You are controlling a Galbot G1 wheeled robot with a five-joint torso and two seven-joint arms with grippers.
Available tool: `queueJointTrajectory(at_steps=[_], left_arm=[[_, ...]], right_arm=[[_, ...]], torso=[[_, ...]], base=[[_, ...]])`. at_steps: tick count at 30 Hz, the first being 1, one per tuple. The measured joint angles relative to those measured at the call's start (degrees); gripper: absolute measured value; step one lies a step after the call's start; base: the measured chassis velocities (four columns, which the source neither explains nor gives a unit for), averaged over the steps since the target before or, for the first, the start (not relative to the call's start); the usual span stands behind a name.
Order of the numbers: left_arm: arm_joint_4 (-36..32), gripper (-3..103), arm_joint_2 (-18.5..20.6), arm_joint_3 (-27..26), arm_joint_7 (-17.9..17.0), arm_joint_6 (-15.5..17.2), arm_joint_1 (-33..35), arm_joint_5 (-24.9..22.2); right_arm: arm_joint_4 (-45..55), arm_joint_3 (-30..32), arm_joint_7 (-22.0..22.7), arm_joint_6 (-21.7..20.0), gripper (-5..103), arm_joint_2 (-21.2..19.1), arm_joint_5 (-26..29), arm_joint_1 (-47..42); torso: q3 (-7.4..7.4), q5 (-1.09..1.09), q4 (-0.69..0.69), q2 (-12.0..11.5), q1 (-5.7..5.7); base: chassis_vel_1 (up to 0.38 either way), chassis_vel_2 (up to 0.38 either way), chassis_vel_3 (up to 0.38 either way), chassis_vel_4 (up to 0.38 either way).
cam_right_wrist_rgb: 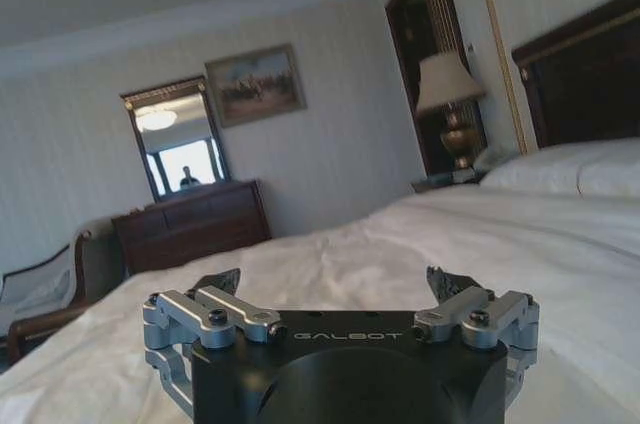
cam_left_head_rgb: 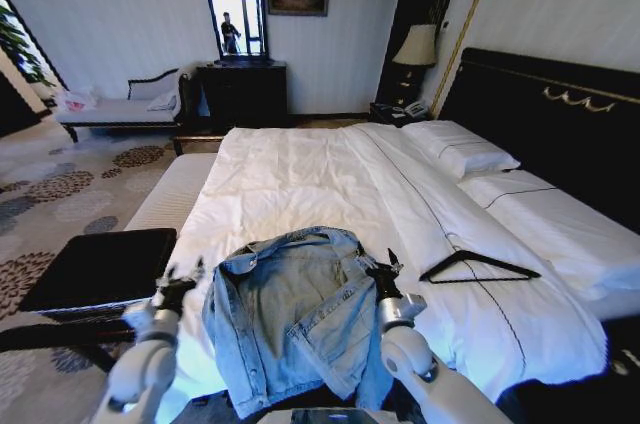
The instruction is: Pick up the clothes from the bed and hang them on the clothes hanger.
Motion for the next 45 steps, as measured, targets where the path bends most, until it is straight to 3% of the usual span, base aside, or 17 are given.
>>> queueJointTrajectory(at_steps=[3,9,14,20,32,45], left_arm=[[-3.04,99,-5.15,-3.38,0.47,-4.8,1.2,2.08],[-4.88,100,-9.26,-6.42,3.32,-10.62,5.44,6.44],[-8.61,100,-9.47,-9.89,6.06,-11.22,8.33,3.3],[-11.32,100,-8.83,-12.33,6.35,-11.37,9.45,-0.72],[-11.43,100,-8.29,-12.55,6.3,-11.42,10.36,-1.52],[-9.68,100,-8.17,-11.9,6.17,-11.16,9.59,-2.26]], right_arm=[[0.42,1.86,-1.56,1.64,100,0.48,-2.05,-1.54],[2.32,5.33,-5.43,5.02,100,2.17,-3.6,-5.42],[3.94,7.35,-6.95,6.59,100,4.52,-5.24,-9.0],[6.23,8.69,-8.53,7.09,100,7.68,-6.38,-12.16],[6.05,8.96,-8.21,7.11,100,9.62,-6.83,-13.59],[5.11,8.49,-7.03,6.24,100,9.61,-6.37,-13.28]], torso=[[0.0,0.0,-0.01,-0.01,0.0],[0.0,-0.01,-0.01,0.0,0.0],[0.0,0.01,-0.01,0.0,0.0],[0.0,-0.01,-0.02,0.0,0.0],[0.0,-0.02,-0.01,0.0,0.0],[0.01,-0.02,-0.02,0.0,0.0]], base=[[0.0,0.0,0.0,0.0],[0.0,0.0,0.0,0.0],[0.0,0.0,0.0,0.0],[0.0,0.0,0.0,0.0],[-0.035,-0.03,0.043,0.029],[-0.238,-0.244,0.234,0.23]])
